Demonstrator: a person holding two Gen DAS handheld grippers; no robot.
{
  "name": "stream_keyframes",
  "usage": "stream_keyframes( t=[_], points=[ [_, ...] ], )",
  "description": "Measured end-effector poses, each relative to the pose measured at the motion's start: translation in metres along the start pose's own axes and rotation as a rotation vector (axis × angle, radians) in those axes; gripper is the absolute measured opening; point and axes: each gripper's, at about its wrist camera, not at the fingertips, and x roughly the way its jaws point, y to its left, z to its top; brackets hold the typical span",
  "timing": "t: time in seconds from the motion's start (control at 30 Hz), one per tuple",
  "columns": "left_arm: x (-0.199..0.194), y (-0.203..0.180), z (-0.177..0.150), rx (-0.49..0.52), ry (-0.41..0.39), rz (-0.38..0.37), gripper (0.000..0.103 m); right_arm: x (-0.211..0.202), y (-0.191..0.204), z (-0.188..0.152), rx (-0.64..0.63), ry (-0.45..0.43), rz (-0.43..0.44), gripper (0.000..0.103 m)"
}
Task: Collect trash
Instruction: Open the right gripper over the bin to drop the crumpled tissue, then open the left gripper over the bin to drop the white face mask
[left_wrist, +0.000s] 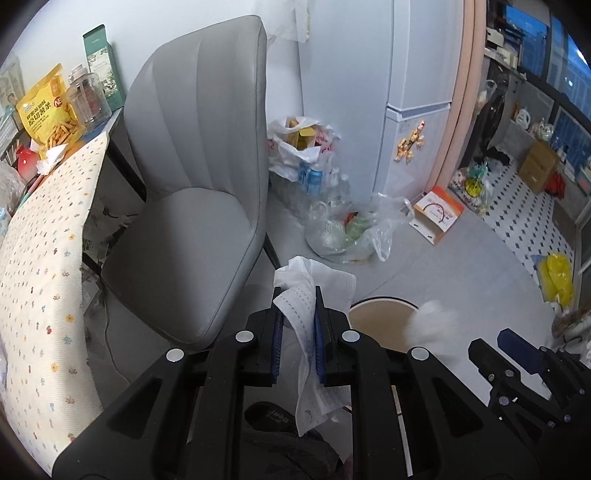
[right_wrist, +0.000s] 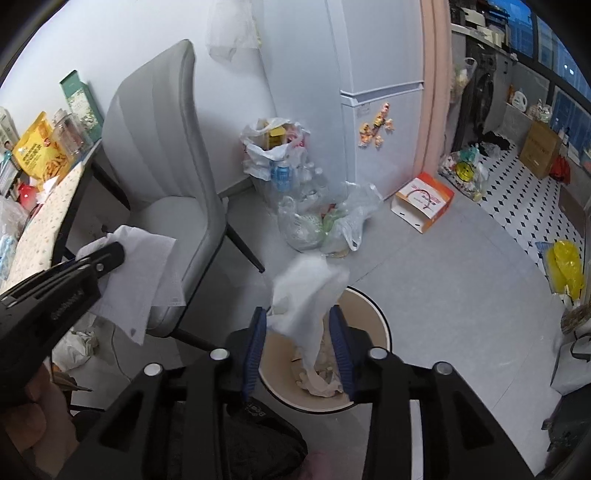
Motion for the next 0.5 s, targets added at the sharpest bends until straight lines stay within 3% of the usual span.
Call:
stream_keyframes(
  t=[0.17, 0.5],
  points=[
    [0.003, -0.014, 0.0, 0.023, 0.011, -0.016, 0.015, -0.006, -0.014, -0.001, 0.018, -0.001, -0.021, 0.036],
    [-0.002, -0.06, -0.004, 0.092, 0.021, -0.105, 0.015, -0.042, -0.061, -0.008, 0.086, -0.047, -0.113, 0.054]
  ],
)
